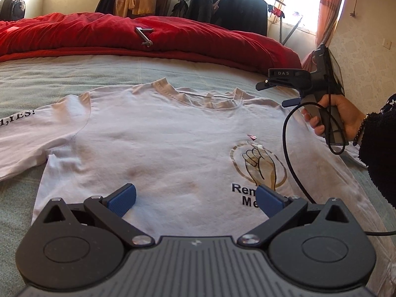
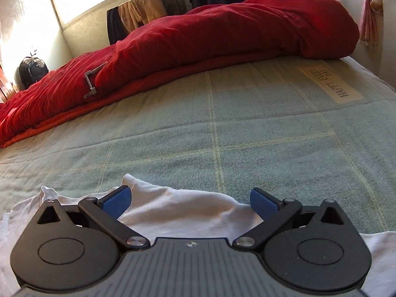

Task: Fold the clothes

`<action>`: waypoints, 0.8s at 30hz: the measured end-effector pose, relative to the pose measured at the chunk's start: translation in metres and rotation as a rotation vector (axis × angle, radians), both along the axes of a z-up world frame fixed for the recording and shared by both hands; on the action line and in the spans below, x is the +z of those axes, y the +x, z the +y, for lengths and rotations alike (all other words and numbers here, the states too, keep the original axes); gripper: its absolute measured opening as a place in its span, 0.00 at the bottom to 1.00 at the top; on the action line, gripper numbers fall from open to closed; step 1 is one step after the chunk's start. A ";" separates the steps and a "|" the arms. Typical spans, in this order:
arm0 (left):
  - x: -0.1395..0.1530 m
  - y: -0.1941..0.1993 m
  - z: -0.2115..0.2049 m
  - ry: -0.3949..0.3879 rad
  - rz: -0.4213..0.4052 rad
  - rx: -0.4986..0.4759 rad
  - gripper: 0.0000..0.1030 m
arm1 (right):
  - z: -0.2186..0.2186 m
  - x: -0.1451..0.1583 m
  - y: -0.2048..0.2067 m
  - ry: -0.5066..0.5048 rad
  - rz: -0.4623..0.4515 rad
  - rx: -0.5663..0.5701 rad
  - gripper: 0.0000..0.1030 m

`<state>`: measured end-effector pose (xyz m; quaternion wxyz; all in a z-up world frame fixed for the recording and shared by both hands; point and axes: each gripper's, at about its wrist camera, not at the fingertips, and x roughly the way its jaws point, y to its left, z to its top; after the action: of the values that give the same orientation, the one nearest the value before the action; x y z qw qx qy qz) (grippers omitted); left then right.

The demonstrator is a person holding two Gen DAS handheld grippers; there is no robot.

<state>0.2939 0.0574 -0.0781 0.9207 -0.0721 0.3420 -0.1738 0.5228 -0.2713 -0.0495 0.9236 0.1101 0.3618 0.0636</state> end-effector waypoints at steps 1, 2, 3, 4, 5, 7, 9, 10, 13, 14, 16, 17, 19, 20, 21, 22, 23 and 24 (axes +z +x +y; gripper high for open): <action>0.000 0.000 0.000 0.000 -0.001 0.004 0.99 | 0.001 0.006 -0.004 0.011 -0.015 0.014 1.00; 0.000 0.000 0.000 0.003 -0.002 0.007 0.99 | 0.005 0.011 -0.008 0.024 -0.019 0.037 1.00; 0.000 0.000 0.000 0.005 -0.002 0.008 0.99 | 0.009 0.016 -0.012 0.036 -0.021 0.062 1.00; 0.000 0.000 0.000 0.009 -0.003 0.008 0.99 | 0.013 0.020 -0.016 0.048 -0.023 0.086 1.00; 0.000 0.000 0.000 0.013 -0.004 0.008 0.99 | 0.019 0.020 -0.017 0.054 -0.009 0.112 1.00; 0.000 -0.001 -0.001 0.018 -0.005 0.007 0.99 | 0.031 0.013 -0.013 0.056 0.038 0.157 1.00; 0.000 0.000 -0.001 0.018 -0.005 0.007 0.99 | 0.042 0.000 -0.005 0.050 0.071 0.177 1.00; 0.000 0.000 -0.001 0.017 -0.005 0.007 0.99 | 0.045 -0.008 0.000 0.047 0.083 0.177 1.00; -0.001 -0.001 0.000 0.017 -0.005 0.006 0.99 | 0.054 -0.024 0.015 -0.001 0.070 0.174 1.00; -0.001 -0.001 -0.001 0.019 -0.006 0.005 0.99 | 0.057 -0.025 0.020 -0.031 0.054 0.178 1.00; -0.001 -0.001 -0.002 0.027 -0.010 0.003 0.99 | 0.065 -0.023 0.029 -0.084 0.055 0.179 1.00; -0.001 -0.001 -0.002 0.028 -0.012 0.003 0.99 | 0.069 -0.019 0.031 -0.109 0.048 0.182 1.00; 0.001 -0.003 -0.001 0.020 -0.024 0.002 0.99 | 0.075 -0.006 0.029 -0.144 0.031 0.194 1.00; 0.003 -0.004 0.000 0.014 -0.030 0.002 0.99 | 0.077 0.001 0.023 -0.133 0.019 0.213 1.00; 0.004 -0.005 0.000 0.008 -0.035 0.000 0.99 | 0.079 0.007 0.016 -0.112 0.022 0.242 1.00; 0.004 -0.005 0.000 0.004 -0.038 -0.003 0.99 | 0.080 0.011 0.009 -0.088 0.029 0.273 1.00; 0.004 -0.006 0.000 0.003 -0.038 -0.006 0.99 | 0.082 0.016 0.002 -0.065 0.036 0.303 1.00; 0.004 -0.005 -0.001 0.008 -0.035 -0.007 0.99 | 0.083 0.020 -0.005 -0.041 0.043 0.334 1.00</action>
<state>0.2885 0.0564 -0.0740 0.9263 -0.0644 0.3266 -0.1768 0.5179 -0.1879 -0.0291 0.8941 0.0308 0.3962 0.2064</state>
